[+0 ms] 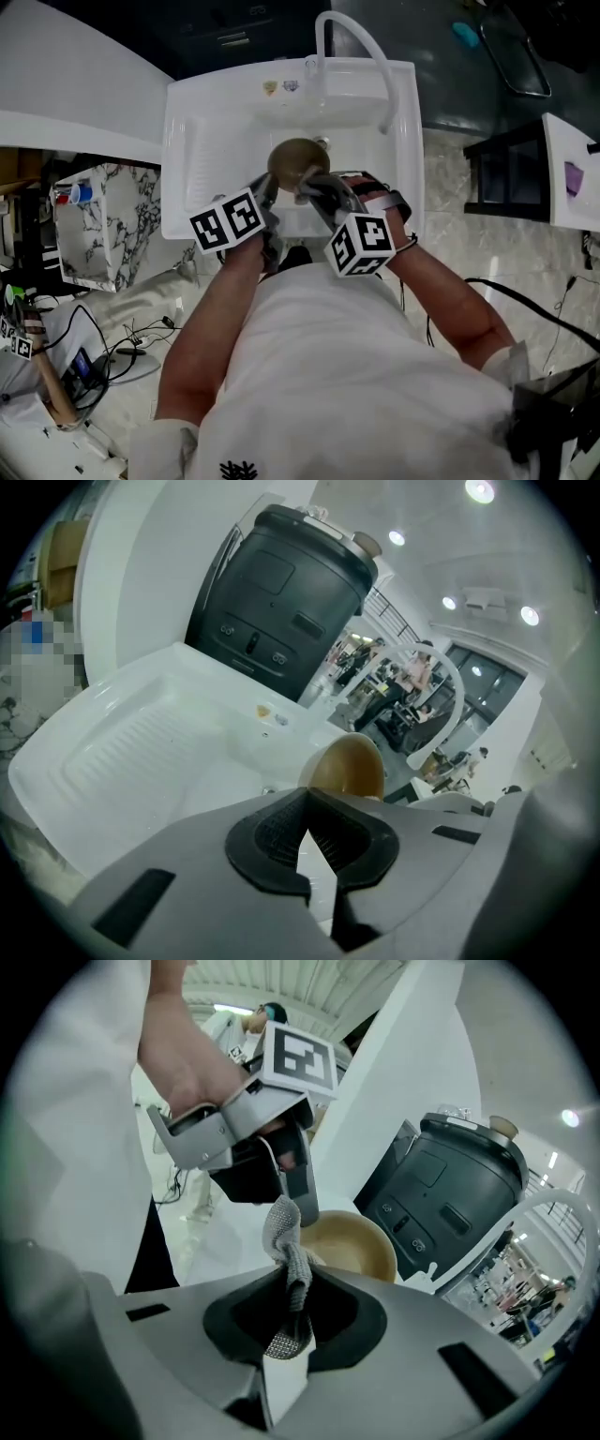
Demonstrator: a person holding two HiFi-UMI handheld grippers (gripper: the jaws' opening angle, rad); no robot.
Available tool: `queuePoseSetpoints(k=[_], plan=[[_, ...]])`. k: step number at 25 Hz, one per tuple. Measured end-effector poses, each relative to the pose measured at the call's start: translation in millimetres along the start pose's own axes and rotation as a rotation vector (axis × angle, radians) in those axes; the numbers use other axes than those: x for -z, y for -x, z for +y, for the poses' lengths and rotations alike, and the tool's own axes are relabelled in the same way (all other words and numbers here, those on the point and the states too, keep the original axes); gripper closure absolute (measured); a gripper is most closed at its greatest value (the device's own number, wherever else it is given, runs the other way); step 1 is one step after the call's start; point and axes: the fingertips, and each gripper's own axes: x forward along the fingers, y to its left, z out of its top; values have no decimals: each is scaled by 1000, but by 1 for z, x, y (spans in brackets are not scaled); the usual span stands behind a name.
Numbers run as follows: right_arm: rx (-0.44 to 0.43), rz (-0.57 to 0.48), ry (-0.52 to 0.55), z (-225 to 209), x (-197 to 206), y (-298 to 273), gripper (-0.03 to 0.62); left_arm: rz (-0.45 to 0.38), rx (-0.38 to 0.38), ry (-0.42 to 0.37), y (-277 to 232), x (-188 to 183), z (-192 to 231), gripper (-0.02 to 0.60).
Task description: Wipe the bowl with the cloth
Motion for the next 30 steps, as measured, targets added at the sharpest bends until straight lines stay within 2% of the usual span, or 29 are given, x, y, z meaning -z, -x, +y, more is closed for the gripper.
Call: queuePoseSetpoints(k=[5, 9, 14, 17, 23, 30], plan=[[-84, -167, -63, 8, -17, 17, 551, -49, 35, 73, 10, -7, 10, 571], [-119, -262, -118, 1, -25, 38, 551, -95, 98, 173, 20, -16, 20, 570], [-70, -370, -214, -47, -34, 71, 551, -124, 257, 301, 30, -22, 22, 570], [-79, -426, -251, -66, -39, 85, 551, -132, 418, 348, 36, -24, 2, 569], [-119, -602, -331, -78, -58, 100, 551, -75, 557, 342, 44, -14, -18, 569], [-165, -716, -470, -94, -69, 112, 551, 38, 725, 245, 50, 3, -41, 571]])
